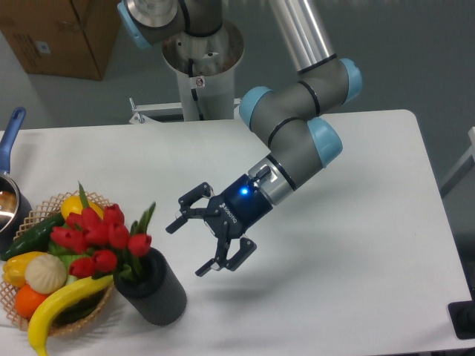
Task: Insert the flowers into the vase
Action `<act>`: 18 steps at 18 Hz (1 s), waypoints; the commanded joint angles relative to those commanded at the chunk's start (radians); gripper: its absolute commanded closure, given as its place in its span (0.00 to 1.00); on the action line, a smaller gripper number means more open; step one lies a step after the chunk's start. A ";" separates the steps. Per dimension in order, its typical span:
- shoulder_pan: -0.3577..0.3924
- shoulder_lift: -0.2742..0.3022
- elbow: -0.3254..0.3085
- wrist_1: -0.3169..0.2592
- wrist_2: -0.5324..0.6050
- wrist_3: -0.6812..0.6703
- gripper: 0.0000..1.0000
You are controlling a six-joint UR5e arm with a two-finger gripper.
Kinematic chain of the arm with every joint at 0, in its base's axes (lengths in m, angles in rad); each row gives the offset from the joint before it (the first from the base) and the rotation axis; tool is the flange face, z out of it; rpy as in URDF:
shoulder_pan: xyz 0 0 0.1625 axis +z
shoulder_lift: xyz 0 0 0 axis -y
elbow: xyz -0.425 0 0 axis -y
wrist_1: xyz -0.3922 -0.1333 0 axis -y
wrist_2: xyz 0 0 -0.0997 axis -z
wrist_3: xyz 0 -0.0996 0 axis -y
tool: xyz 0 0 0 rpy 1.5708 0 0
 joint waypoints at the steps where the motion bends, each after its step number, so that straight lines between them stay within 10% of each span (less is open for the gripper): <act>1: 0.014 0.008 0.000 -0.002 0.037 -0.005 0.00; 13: 0.173 0.089 0.015 -0.009 0.734 -0.031 0.00; 18: 0.203 0.094 0.038 -0.119 0.977 -0.017 0.00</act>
